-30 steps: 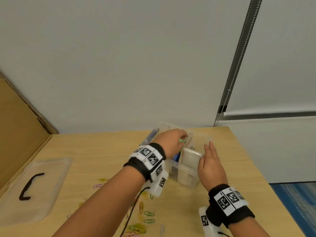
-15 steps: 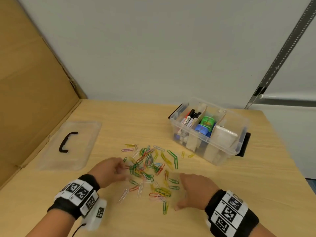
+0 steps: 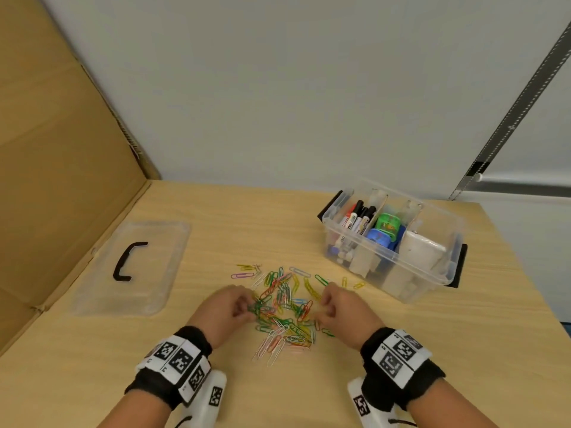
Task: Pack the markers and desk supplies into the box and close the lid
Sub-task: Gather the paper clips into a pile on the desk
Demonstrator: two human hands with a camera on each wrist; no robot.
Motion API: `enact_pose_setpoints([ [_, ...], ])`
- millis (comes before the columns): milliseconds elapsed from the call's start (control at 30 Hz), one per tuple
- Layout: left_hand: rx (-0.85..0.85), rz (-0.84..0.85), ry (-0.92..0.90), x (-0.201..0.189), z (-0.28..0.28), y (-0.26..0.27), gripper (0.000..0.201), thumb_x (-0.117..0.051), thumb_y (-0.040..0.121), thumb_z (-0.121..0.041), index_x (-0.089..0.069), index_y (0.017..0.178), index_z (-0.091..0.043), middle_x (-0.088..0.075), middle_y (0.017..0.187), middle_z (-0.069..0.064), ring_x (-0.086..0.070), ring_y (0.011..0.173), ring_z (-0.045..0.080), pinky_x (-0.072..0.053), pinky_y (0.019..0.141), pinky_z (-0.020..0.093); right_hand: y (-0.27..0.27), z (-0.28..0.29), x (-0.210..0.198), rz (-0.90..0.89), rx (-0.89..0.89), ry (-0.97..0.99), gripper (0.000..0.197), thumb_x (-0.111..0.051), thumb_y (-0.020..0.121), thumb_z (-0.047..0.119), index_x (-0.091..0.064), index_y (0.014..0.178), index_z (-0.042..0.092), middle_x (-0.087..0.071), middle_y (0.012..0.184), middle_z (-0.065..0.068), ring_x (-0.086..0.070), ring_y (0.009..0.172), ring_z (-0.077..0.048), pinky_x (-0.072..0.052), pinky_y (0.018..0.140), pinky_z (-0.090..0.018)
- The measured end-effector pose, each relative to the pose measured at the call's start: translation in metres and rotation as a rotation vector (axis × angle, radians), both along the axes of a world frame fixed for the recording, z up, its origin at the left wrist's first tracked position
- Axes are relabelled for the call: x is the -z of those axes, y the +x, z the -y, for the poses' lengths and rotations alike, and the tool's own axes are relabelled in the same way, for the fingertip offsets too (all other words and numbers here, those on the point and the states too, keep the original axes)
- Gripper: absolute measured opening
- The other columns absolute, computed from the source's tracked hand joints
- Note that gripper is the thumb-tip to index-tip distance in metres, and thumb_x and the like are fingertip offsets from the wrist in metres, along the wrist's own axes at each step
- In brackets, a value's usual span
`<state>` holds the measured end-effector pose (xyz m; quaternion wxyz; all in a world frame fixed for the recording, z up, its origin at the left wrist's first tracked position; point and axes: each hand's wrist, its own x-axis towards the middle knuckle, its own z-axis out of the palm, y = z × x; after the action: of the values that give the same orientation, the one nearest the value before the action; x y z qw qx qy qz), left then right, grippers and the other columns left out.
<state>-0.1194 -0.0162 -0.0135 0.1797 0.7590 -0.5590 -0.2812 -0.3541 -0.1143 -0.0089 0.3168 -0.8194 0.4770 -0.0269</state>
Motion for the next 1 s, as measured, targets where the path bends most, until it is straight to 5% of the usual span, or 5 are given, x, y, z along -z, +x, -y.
enact_pose_setpoints([
  [233, -0.124, 0.371, 0.146, 0.014, -0.006, 0.044, 0.045, -0.050, 0.090, -0.012, -0.045, 0.135, -0.015, -0.045, 0.126, 0.005, -0.051, 0.112, 0.023, -0.044, 0.098, 0.031, -0.013, 0.014, 0.021, -0.260, 0.074, -0.028, 0.061, -0.037, 0.099, 0.027, -0.009, 0.150, 0.005, -0.003, 0.157, -0.014, -0.003, 0.146, -0.031, -0.013, 0.119, -0.035],
  [367, -0.050, 0.252, 0.030, 0.021, -0.006, 0.021, 0.044, -0.052, 0.091, -0.017, -0.048, 0.135, -0.018, -0.047, 0.123, 0.003, -0.052, 0.111, 0.019, -0.042, 0.097, 0.024, -0.003, -0.009, 0.027, -0.162, -0.119, 0.001, 0.062, -0.028, 0.099, 0.008, 0.006, 0.151, 0.005, 0.012, 0.159, -0.010, 0.003, 0.148, -0.021, -0.003, 0.115, -0.022],
  [567, -0.065, 0.139, -0.057, 0.013, 0.012, 0.025, 0.044, -0.043, 0.093, -0.008, -0.048, 0.135, -0.018, -0.051, 0.126, 0.002, -0.058, 0.101, 0.015, -0.045, 0.089, 0.021, -0.005, 0.011, 0.011, 0.062, -0.027, -0.127, 0.043, -0.037, 0.098, 0.014, -0.037, 0.141, 0.012, -0.041, 0.140, -0.001, -0.053, 0.114, -0.016, -0.041, 0.099, -0.024],
  [800, -0.063, 0.308, 0.236, -0.001, -0.001, 0.056, 0.006, -0.049, 0.087, -0.026, -0.052, 0.092, -0.023, -0.060, 0.093, -0.004, -0.060, 0.085, 0.017, -0.046, 0.072, 0.026, 0.022, 0.029, 0.030, -0.089, -0.113, -0.025, 0.056, -0.031, 0.101, 0.020, -0.009, 0.152, 0.009, -0.003, 0.160, -0.008, -0.006, 0.148, -0.020, -0.008, 0.118, -0.027],
  [1000, -0.022, -0.072, 0.148, 0.010, -0.020, 0.018, 0.011, -0.062, 0.081, -0.025, -0.051, 0.084, -0.023, -0.062, 0.080, -0.007, -0.060, 0.070, 0.009, -0.051, 0.069, 0.027, 0.029, 0.007, 0.037, -0.075, -0.289, -0.044, 0.057, -0.032, 0.100, 0.013, -0.009, 0.152, 0.011, -0.002, 0.160, -0.003, -0.003, 0.148, -0.019, -0.004, 0.117, -0.023],
])
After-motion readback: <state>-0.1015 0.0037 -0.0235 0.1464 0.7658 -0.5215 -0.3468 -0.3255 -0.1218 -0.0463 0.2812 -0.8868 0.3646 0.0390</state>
